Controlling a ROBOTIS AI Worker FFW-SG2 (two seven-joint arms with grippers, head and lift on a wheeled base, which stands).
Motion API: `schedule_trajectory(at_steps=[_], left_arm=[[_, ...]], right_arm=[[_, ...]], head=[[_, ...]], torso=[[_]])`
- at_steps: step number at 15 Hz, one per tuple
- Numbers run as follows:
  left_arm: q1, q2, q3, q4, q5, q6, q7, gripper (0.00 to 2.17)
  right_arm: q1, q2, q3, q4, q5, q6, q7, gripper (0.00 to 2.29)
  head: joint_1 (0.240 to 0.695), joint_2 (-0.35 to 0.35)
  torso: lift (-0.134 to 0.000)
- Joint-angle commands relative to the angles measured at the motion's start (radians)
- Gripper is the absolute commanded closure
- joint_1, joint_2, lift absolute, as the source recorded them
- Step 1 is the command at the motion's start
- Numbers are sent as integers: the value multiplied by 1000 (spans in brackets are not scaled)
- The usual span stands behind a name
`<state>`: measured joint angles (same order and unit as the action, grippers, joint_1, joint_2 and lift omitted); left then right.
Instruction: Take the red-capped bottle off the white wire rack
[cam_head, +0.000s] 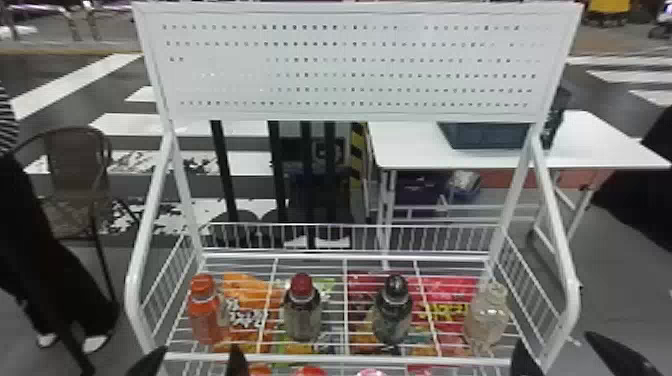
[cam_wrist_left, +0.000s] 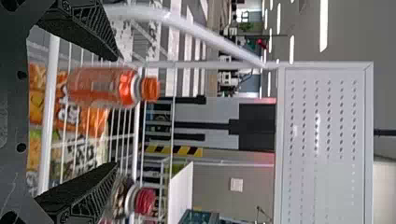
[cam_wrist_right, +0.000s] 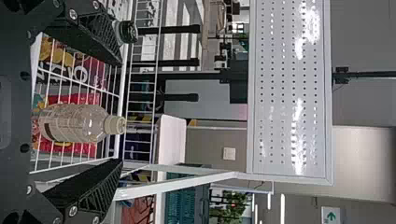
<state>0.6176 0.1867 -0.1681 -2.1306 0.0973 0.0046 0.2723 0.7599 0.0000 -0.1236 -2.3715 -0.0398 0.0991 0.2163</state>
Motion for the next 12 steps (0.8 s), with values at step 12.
schedule_trajectory(at_steps=[12], left_arm=[[-475, -79, -292, 658, 38, -235, 82, 87]], right_arm=[[22, 1, -19, 12, -14, -42, 2, 151]], head=[[499, 0]], torso=[[0]])
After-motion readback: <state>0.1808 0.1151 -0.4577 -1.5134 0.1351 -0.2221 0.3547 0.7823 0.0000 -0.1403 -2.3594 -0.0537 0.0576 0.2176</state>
